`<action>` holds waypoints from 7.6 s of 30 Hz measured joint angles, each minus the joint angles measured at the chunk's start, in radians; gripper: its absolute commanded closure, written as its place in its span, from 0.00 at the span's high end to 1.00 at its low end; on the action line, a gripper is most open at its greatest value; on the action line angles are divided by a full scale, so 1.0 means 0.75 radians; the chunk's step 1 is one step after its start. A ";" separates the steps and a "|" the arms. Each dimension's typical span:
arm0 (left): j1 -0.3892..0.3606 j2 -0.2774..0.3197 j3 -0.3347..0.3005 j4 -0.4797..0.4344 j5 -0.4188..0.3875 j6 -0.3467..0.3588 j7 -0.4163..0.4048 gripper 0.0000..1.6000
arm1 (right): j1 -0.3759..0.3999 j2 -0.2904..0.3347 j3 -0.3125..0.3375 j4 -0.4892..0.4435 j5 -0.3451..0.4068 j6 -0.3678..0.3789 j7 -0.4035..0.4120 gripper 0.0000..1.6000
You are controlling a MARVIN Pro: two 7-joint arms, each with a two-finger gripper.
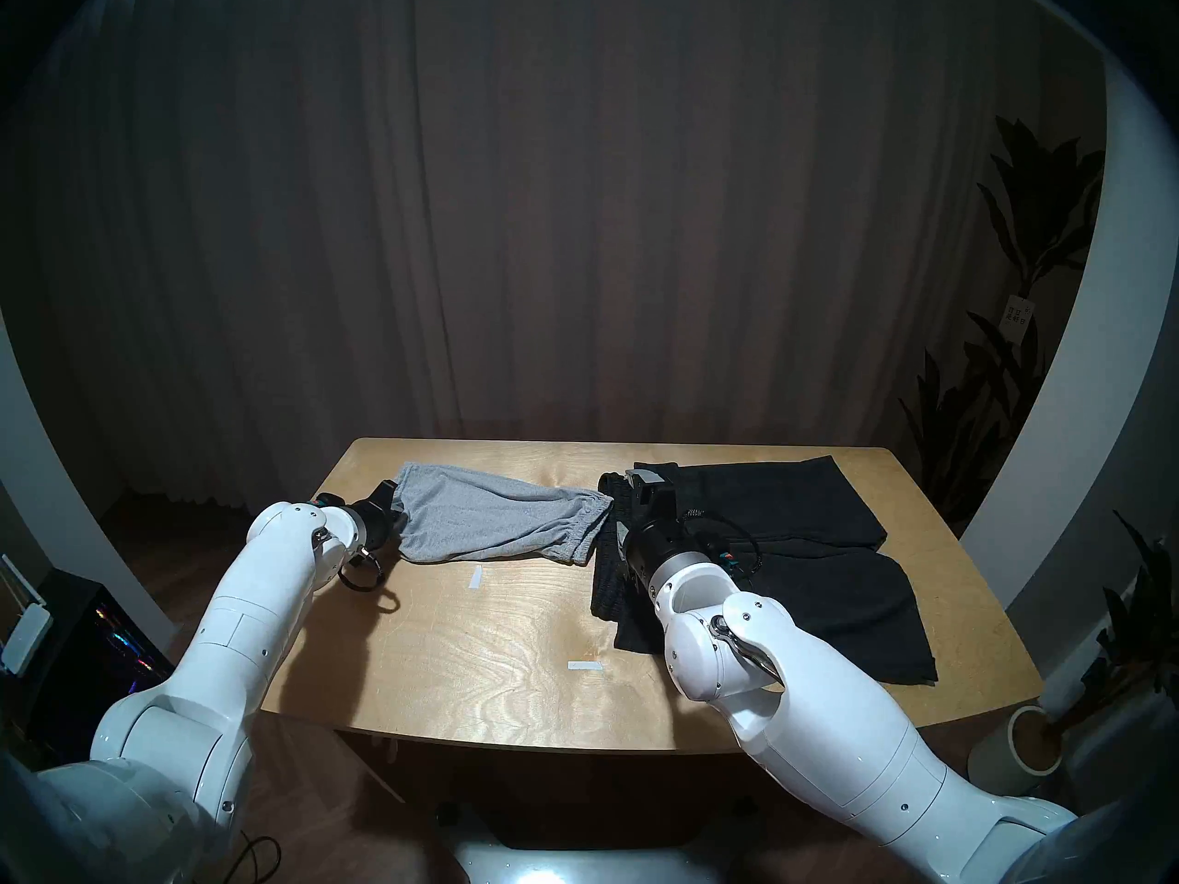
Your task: Fold pants twice and stack them
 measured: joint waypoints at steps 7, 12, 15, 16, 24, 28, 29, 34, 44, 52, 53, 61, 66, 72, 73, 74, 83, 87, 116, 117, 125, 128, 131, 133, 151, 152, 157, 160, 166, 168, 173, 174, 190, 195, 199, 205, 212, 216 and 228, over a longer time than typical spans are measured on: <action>-0.044 -0.065 0.030 0.009 0.041 -0.116 0.074 0.00 | -0.022 0.008 0.012 -0.008 -0.002 -0.018 0.004 1.00; -0.078 -0.112 0.039 0.003 0.075 -0.238 0.144 0.00 | -0.030 0.011 0.018 -0.009 -0.002 -0.025 0.006 1.00; -0.088 -0.129 0.042 -0.004 0.090 -0.288 0.173 0.00 | -0.031 0.011 0.021 -0.011 -0.002 -0.027 0.007 1.00; -0.090 -0.135 0.043 -0.008 0.095 -0.303 0.181 0.00 | -0.032 0.012 0.023 -0.011 -0.002 -0.027 0.007 1.00; -0.087 -0.167 0.083 -0.098 0.146 -0.392 0.226 0.00 | -0.036 0.018 0.036 -0.017 0.001 -0.027 0.015 1.00; -0.081 -0.177 0.115 -0.143 0.176 -0.416 0.235 0.00 | -0.045 0.025 0.045 -0.026 0.009 -0.022 0.021 1.00; -0.079 -0.180 0.126 -0.153 0.184 -0.419 0.235 0.00 | -0.050 0.027 0.049 -0.029 0.013 -0.021 0.023 1.00; -0.077 -0.185 0.159 -0.178 0.209 -0.424 0.230 0.00 | -0.068 0.036 0.060 -0.035 0.030 -0.019 0.032 1.00; -0.097 -0.217 0.249 -0.169 0.270 -0.433 0.215 0.00 | -0.106 0.057 0.091 -0.045 0.063 -0.019 0.058 1.00; -0.167 -0.268 0.338 -0.057 0.326 -0.438 0.187 0.00 | -0.138 0.072 0.122 -0.052 0.090 -0.024 0.083 1.00; -0.171 -0.272 0.344 -0.052 0.330 -0.438 0.185 0.00 | -0.140 0.073 0.124 -0.053 0.092 -0.025 0.084 1.00; -0.224 -0.318 0.422 -0.002 0.373 -0.434 0.147 0.00 | -0.167 0.087 0.152 -0.067 0.114 -0.038 0.105 1.00; -0.246 -0.334 0.479 -0.001 0.403 -0.411 0.111 0.00 | -0.184 0.096 0.168 -0.076 0.129 -0.042 0.121 1.00; -0.247 -0.339 0.545 -0.014 0.435 -0.367 0.063 0.00 | -0.201 0.107 0.183 -0.084 0.145 -0.038 0.140 1.00; -0.245 -0.338 0.553 -0.020 0.439 -0.361 0.059 0.00 | -0.203 0.108 0.184 -0.084 0.147 -0.037 0.143 1.00; -0.242 -0.335 0.566 -0.031 0.444 -0.351 0.053 0.00 | -0.205 0.110 0.186 -0.085 0.150 -0.034 0.146 1.00; -0.159 -0.267 0.628 -0.189 0.476 -0.293 0.031 0.00 | -0.212 0.125 0.192 -0.089 0.161 -0.011 0.164 1.00; -0.125 -0.229 0.649 -0.251 0.491 -0.277 0.017 0.00 | -0.212 0.130 0.192 -0.091 0.161 -0.005 0.167 1.00; 0.028 -0.137 0.675 -0.482 0.552 -0.296 0.089 0.26 | -0.221 0.126 0.175 -0.127 0.132 -0.002 0.175 1.00; 0.028 -0.140 0.674 -0.481 0.551 -0.297 0.090 0.27 | -0.221 0.126 0.175 -0.127 0.131 -0.003 0.175 1.00; 0.028 -0.166 0.676 -0.498 0.516 -0.292 0.078 0.28 | -0.227 0.125 0.178 -0.130 0.129 -0.008 0.177 1.00; 0.029 -0.168 0.679 -0.509 0.504 -0.278 0.069 0.37 | -0.230 0.125 0.182 -0.130 0.130 -0.008 0.179 1.00; 0.030 -0.168 0.682 -0.517 0.492 -0.257 0.059 0.72 | -0.233 0.126 0.187 -0.130 0.132 -0.006 0.181 1.00; 0.030 -0.168 0.683 -0.520 0.486 -0.248 0.054 1.00 | -0.235 0.127 0.190 -0.130 0.135 -0.002 0.182 1.00; 0.030 -0.172 0.687 -0.515 0.482 -0.228 0.003 1.00 | -0.248 0.159 0.211 -0.126 0.166 0.021 0.183 1.00; 0.030 -0.172 0.688 -0.517 0.485 -0.229 -0.001 1.00 | -0.248 0.160 0.211 -0.125 0.166 0.021 0.183 1.00; 0.038 -0.165 0.691 -0.545 0.485 -0.227 -0.037 1.00 | -0.248 0.161 0.212 -0.124 0.166 0.021 0.183 1.00; 0.046 -0.150 0.682 -0.565 0.451 -0.209 -0.086 1.00 | -0.248 0.161 0.215 -0.123 0.166 0.018 0.183 1.00; 0.055 -0.112 0.660 -0.597 0.355 -0.113 -0.183 1.00 | -0.248 0.163 0.229 -0.117 0.166 0.006 0.183 1.00; 0.055 -0.100 0.657 -0.601 0.330 -0.078 -0.217 1.00 | -0.248 0.163 0.233 -0.113 0.166 0.003 0.183 1.00; 0.055 -0.071 0.654 -0.602 0.288 -0.013 -0.302 1.00 | -0.245 0.166 0.242 -0.104 0.166 0.000 0.183 1.00; 0.055 -0.066 0.654 -0.602 0.284 -0.005 -0.315 1.00 | -0.244 0.166 0.243 -0.103 0.166 0.000 0.183 1.00; 0.047 -0.148 0.385 -0.369 -0.112 -0.099 -0.146 1.00 | -0.238 0.165 0.242 -0.084 0.160 -0.007 0.179 1.00; 0.011 -0.196 0.303 -0.279 -0.193 -0.183 0.017 1.00 | -0.231 0.160 0.239 -0.080 0.155 -0.010 0.178 1.00; -0.009 -0.227 0.284 -0.260 -0.220 -0.224 0.121 1.00 | -0.226 0.157 0.238 -0.078 0.150 -0.014 0.176 1.00; -0.045 -0.276 0.279 -0.257 -0.242 -0.264 0.263 1.00 | -0.217 0.154 0.236 -0.076 0.141 -0.021 0.170 1.00; -0.070 -0.302 0.291 -0.266 -0.241 -0.281 0.325 1.00 | -0.212 0.151 0.233 -0.076 0.134 -0.028 0.162 1.00; -0.079 -0.312 0.302 -0.269 -0.230 -0.289 0.346 1.00 | -0.208 0.150 0.231 -0.073 0.130 -0.030 0.158 1.00; -0.126 -0.355 0.340 -0.196 -0.194 -0.306 0.323 1.00 | -0.194 0.145 0.228 -0.054 0.125 -0.026 0.150 1.00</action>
